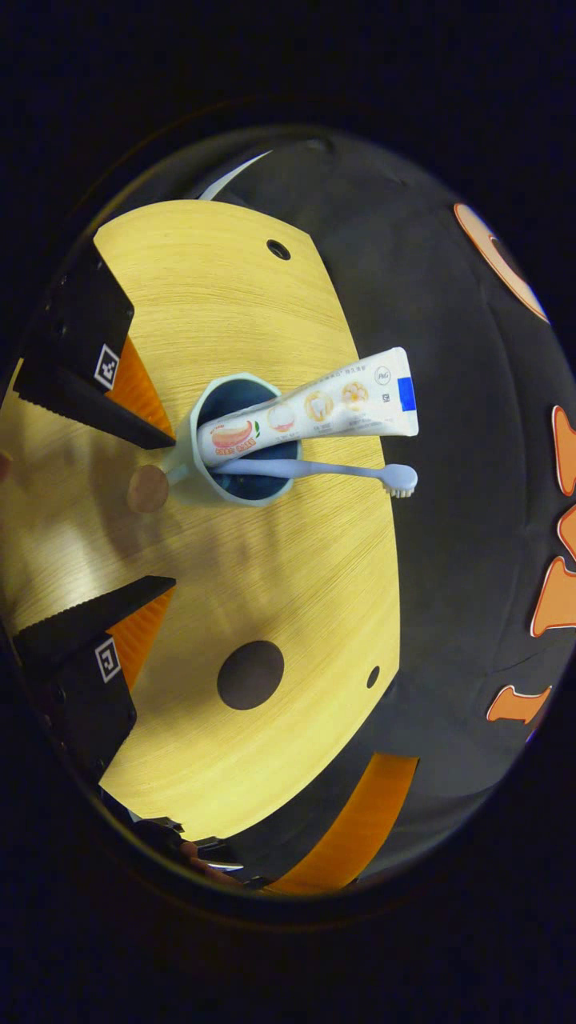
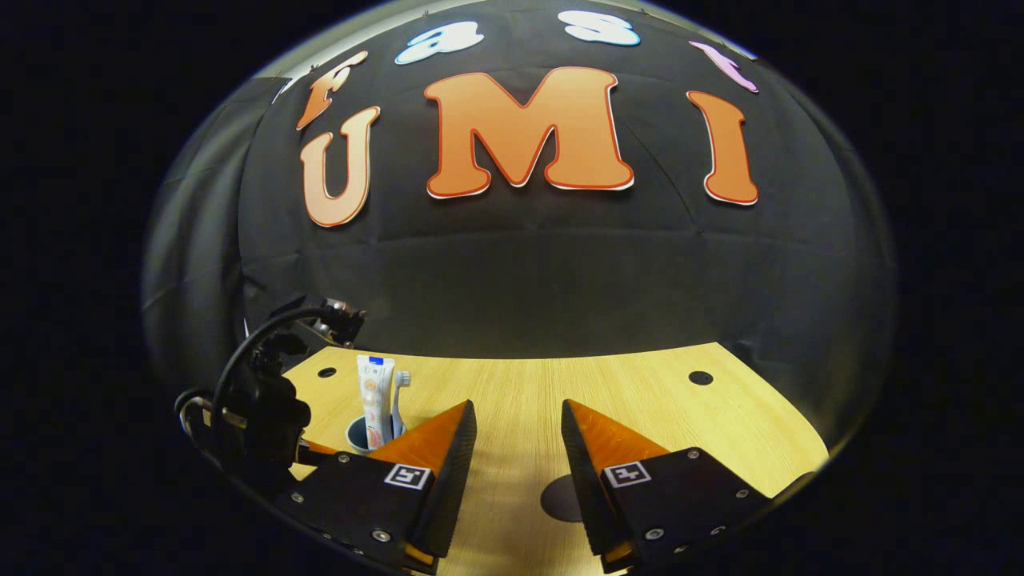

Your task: Put the toothbrush and toothpaste on the desktop into the cup, then pick up the cup and place it on the coaster on the desktop.

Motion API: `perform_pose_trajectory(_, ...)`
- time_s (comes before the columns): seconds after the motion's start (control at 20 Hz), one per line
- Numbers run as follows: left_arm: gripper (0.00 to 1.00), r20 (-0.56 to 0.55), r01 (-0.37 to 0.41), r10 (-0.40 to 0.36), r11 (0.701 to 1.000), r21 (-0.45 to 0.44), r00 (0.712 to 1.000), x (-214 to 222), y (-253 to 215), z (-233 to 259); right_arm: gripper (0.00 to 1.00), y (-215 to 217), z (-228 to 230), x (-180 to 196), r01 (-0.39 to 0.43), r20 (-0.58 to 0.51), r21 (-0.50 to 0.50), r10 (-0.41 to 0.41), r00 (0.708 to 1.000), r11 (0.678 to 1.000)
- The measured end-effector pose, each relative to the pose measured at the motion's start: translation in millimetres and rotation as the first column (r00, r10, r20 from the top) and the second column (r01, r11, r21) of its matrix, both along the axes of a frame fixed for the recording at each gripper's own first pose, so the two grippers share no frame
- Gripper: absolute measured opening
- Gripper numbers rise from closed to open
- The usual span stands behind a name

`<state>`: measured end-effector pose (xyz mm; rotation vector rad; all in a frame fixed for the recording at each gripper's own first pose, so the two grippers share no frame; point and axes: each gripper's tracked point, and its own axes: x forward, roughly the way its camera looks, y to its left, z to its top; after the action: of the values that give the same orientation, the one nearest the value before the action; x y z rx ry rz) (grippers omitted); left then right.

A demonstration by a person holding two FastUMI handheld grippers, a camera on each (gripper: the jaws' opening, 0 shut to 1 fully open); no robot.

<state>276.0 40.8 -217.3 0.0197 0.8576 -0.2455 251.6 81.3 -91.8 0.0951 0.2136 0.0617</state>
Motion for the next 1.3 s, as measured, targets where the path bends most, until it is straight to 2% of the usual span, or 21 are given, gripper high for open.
perform_pose_trajectory(0.25,0.96,-0.043,-0.036,0.034,0.998,-0.046,0.998,4,6,1,0.64,-7,-1,-10,0.019,0.000,0.001,-0.019,1.000,1.000)
perform_pose_trajectory(0.65,0.96,-0.104,-0.025,0.024,1.000,-0.006,0.994,4,2,-2,0.64,-4,5,-20,0.028,0.012,-0.008,-0.028,1.000,1.000)
perform_pose_trajectory(0.8,0.94,-0.125,-0.034,0.034,0.999,0.002,0.992,6,5,-2,0.64,-1,5,-23,0.029,0.013,-0.006,-0.029,0.999,1.000)
perform_pose_trajectory(0.9,0.83,-0.152,-0.048,0.046,0.999,-0.007,0.987,3,5,1,0.64,0,5,-26,0.029,0.013,-0.005,-0.029,0.999,1.000)
perform_pose_trajectory(1.15,0.83,-0.229,-0.036,0.029,0.999,-0.026,0.973,-3,1,-4,0.64,1,5,-28,0.029,0.013,-0.006,-0.029,0.999,1.000)
perform_pose_trajectory(1.3,0.83,-0.269,-0.023,0.021,1.000,-0.004,0.963,-2,0,-8,0.64,0,4,-30,0.031,0.013,-0.006,-0.031,0.999,0.999)
